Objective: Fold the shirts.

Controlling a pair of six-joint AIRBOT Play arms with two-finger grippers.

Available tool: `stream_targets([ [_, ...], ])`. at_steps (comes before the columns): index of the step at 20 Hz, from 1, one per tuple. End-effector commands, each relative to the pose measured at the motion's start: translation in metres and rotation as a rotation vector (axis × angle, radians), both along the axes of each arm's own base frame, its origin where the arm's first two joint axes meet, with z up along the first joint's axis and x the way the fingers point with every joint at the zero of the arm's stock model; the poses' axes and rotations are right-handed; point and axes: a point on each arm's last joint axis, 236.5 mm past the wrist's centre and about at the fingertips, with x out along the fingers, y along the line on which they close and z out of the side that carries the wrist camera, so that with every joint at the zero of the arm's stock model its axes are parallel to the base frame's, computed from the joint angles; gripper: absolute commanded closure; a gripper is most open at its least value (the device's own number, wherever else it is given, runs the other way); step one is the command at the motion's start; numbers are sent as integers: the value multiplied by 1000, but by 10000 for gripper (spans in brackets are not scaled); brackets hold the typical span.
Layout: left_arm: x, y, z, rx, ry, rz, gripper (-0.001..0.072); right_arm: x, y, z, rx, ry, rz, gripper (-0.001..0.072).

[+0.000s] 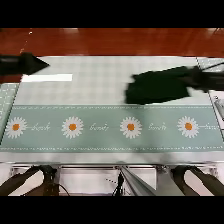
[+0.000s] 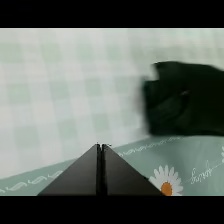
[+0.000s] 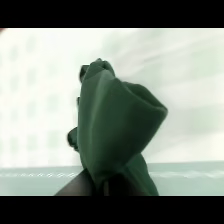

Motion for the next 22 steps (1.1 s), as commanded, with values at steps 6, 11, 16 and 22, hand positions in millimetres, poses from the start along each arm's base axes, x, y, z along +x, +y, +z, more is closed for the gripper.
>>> stream_targets([
  [6, 3, -38, -93, 23, 104, -41, 682, -206, -196, 7, -184, 456, -640, 691],
  [11, 26, -24, -87, 68, 6, 13, 682, -315, -211, -9, -223, 814, -802, 691],
  [16, 39, -14, -82, 108, -63, 40, 682, -391, -220, 3, -352, 1105, -947, 690],
  [22, 53, -3, -76, 143, -128, 84, 682, -419, -210, 4, -401, 1195, -1006, 689],
])
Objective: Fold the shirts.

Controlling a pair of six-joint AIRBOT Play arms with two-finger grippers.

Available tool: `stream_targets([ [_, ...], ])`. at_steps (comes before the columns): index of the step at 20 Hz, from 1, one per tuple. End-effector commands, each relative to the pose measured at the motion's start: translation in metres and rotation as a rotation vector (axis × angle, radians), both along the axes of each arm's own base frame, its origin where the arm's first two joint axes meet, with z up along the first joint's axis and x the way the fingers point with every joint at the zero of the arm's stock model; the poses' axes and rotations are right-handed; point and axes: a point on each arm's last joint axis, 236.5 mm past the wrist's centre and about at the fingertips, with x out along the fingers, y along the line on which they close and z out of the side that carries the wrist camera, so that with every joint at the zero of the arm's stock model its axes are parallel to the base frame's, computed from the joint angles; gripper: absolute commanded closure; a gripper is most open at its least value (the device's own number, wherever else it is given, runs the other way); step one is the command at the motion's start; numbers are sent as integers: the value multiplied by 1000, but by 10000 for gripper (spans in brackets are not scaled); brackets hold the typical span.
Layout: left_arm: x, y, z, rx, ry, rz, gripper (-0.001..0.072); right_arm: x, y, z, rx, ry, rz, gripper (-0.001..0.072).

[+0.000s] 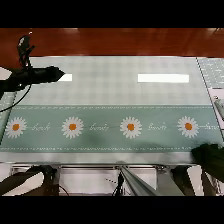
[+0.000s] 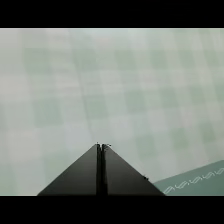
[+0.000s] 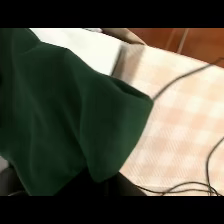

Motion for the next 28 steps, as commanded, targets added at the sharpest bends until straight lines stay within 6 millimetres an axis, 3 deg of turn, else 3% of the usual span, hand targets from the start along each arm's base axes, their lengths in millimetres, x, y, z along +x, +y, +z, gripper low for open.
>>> stream_targets([
  [1, 9, 7, 4, 27, -45, 22, 682, -26, 9, 1, -12, 98, -50, 689],
  [3, 9, 7, 4, 31, -48, 18, 682, -32, 17, -5, -6, 115, -52, 684],
  [4, 9, 7, 4, 31, -48, 18, 682, -38, 18, -6, -8, 139, -51, 565],
  [5, 9, 7, 4, 32, -48, 18, 682, -39, 18, -7, -14, 144, -49, 361],
  [6, 9, 7, 4, 39, -52, 12, 681, -38, 16, -7, -26, 139, -43, 253],
  [7, 9, 7, 4, 39, -52, 11, 681, -38, 15, -7, -29, 139, -35, 220],
  [9, 8, 7, 5, 36, -53, 11, 681, -26, 6, -11, -59, 90, -2, 222],
  [11, 9, 1, 14, 0, -55, 4, 681, 21, -6, -21, -92, -109, 79, 245],
  [12, 8, -5, 23, -21, -58, -15, 682, 63, -12, -19, -120, -277, 135, 245],
  [14, 5, -15, 44, -35, -74, -68, 675, 158, -16, 13, -187, -677, 258, 246],
  [15, 5, -19, 56, -37, -87, -92, 591, 202, -8, 42, -204, -876, 336, 246],
  [16, 5, -22, 68, -36, -105, -109, 430, 230, 3, 66, -196, -1027, 390, 246],
  [17, 6, -23, 79, -34, -125, -120, 265, 250, 19, 84, -156, -1136, 445, 247],
  [18, 8, -23, 87, -31, -142, -121, 147, 261, 38, 89, -108, -1161, 525, 248],
  [20, 7, -25, 88, 0, -148, -139, 144, 273, 84, 74, 3, -1083, 738, 248],
  [21, 2, -26, 78, 63, -128, -170, 144, 277, 101, 62, 21, -1004, 845, 247],
  [24, -30, -17, 21, 322, 94, -184, 144, 296, 109, 41, -123, -757, 1075, 247],
  [25, -39, -10, 8, 429, 148, -184, 144, 308, 112, 38, -168, -715, 1132, 220],
  [26, -45, -8, 2, 520, 172, -181, 143, 323, 122, 35, -192, -697, 1192, 119],
  [28, -48, -20, 1, 618, 149, -193, -13, 355, 158, 18, -153, -698, 1300, 106],
])
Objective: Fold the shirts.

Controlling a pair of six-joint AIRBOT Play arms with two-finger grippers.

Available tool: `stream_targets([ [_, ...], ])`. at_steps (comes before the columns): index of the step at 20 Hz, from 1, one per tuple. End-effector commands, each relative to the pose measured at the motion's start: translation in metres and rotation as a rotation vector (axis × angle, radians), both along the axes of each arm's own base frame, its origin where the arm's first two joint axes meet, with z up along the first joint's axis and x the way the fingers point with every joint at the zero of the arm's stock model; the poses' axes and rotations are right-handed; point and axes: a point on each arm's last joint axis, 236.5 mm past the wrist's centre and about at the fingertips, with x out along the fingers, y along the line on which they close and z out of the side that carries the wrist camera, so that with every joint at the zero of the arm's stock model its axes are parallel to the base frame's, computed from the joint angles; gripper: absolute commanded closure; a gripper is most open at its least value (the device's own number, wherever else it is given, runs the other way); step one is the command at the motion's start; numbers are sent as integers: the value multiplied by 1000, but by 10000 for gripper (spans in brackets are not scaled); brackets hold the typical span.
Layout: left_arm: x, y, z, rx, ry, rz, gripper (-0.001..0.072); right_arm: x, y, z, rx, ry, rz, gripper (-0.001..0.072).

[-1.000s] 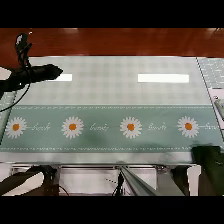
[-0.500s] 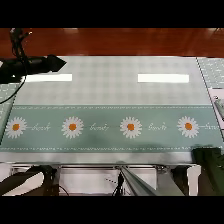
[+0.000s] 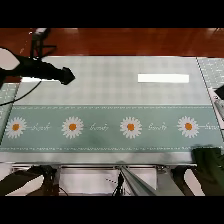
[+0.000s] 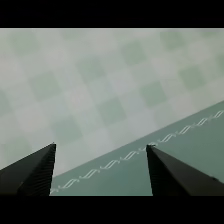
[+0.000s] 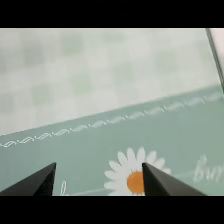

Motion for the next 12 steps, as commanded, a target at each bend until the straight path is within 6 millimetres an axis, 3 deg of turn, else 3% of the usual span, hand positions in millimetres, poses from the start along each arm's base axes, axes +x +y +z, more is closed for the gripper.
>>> stream_targets([
  [1, -9, 8, -12, 264, -11, 16, -13, 50, 49, -25, -107, 13, 151, 106],
  [3, -9, 1, -11, 267, -19, 29, -13, 57, 76, -59, -82, 119, 208, 106],
  [5, -12, 2, -12, 252, 0, 61, -13, 56, 91, -79, -80, 186, 254, 107],
  [12, -13, 2, -13, 254, 6, 59, -9, 58, 97, -83, -91, 192, 275, 108],
])
